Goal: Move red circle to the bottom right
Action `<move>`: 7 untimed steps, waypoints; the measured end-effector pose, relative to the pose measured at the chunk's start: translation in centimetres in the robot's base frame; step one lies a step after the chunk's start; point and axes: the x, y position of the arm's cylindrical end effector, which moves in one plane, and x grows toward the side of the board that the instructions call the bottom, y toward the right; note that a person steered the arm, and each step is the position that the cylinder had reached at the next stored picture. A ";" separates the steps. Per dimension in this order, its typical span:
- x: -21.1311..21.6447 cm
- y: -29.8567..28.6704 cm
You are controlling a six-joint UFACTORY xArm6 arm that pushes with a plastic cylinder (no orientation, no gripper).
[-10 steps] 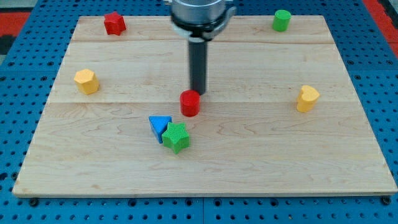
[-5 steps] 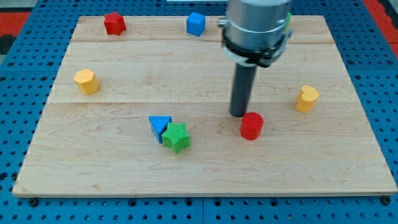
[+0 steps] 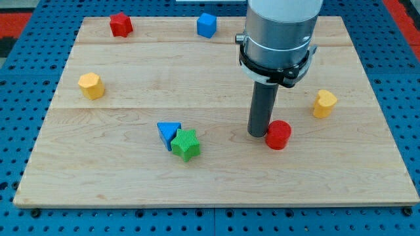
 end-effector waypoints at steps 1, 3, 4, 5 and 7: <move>0.6 0.3; 2.0 1.3; -0.7 0.5; -0.1 6.4; 3.9 13.1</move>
